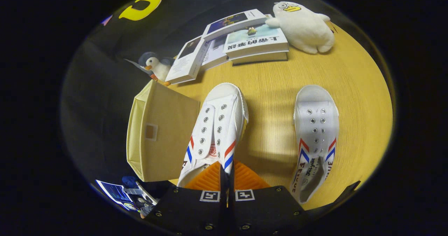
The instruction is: Open the storage box then place both shoes into the box .Put the left shoe in first, then the right shoe, with the right side of both shoes facing outward in a uniform manner.
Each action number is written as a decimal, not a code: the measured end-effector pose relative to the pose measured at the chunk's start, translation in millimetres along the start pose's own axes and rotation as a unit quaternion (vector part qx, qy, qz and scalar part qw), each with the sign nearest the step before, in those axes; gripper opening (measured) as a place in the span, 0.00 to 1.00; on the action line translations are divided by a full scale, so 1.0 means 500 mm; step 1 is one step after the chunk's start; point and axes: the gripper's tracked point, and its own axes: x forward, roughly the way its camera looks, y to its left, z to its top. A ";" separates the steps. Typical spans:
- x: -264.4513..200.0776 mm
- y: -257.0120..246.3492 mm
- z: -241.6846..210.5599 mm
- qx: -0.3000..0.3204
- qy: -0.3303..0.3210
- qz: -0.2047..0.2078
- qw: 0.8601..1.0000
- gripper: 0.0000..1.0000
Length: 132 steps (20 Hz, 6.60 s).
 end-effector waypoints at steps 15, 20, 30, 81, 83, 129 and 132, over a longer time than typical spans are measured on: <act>-0.063 0.338 0.037 -0.142 0.028 0.063 0.988 0.01; -0.003 0.415 0.030 -0.187 0.050 0.063 0.979 0.02; 0.118 0.467 0.036 -0.225 0.069 0.023 0.972 0.02; -0.114 -0.261 0.032 0.037 -0.076 -0.062 0.994 0.97; -0.099 -0.291 0.018 0.028 -0.065 -0.077 0.995 0.97; -0.149 0.020 0.074 -0.058 0.001 -0.049 0.997 0.03; -0.140 0.076 0.085 -0.086 0.005 -0.040 0.995 0.03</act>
